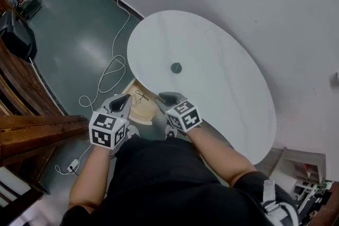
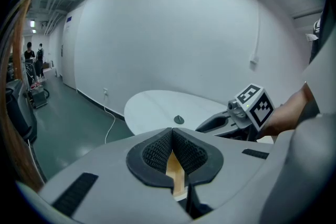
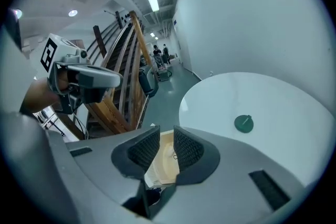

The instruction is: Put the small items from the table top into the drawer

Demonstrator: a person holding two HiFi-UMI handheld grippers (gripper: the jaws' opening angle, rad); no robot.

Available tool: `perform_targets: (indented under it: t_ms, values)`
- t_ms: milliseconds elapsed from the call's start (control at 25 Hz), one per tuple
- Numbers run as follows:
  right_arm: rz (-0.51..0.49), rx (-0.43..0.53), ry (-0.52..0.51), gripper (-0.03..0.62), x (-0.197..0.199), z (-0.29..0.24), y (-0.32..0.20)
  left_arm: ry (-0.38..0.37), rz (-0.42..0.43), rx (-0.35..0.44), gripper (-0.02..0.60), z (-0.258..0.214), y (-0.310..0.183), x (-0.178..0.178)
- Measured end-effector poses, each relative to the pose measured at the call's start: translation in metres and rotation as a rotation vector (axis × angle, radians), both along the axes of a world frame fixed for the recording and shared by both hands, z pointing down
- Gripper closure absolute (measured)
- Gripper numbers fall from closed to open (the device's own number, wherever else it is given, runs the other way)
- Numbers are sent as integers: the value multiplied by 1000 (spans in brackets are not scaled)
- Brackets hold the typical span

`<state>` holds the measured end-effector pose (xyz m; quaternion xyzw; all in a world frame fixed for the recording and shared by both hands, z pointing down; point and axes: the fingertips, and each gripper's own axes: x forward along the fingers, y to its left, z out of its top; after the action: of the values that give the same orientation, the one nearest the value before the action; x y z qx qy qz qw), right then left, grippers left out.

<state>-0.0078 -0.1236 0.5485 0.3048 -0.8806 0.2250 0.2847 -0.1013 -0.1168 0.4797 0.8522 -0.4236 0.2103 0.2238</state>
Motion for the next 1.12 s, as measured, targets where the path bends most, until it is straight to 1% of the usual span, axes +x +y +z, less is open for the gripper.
perform_targets:
  t_ms: [240,400,600,800,1000,1120]
  values:
    - [64,54,-46,523,29,-34,-4,-3,29,2,566,-3,-3,16]
    - [87,109,-40,530,47,-49,-9,0,48,8,566,-4,-7,28]
    - [134,135,-17,533,75,-46,-24,-3,76,14,566,-6,-10,46]
    - [185,156,6,537,101,-38,-44,-12,89,3,566,-5,-8,56]
    - [159,181,64,542,111,-21,-67,-27,58,-4,566,-6,-7,54]
    - [113,189,121,543,113,-1,-82,-37,26,-7,566,-6,-7,51]
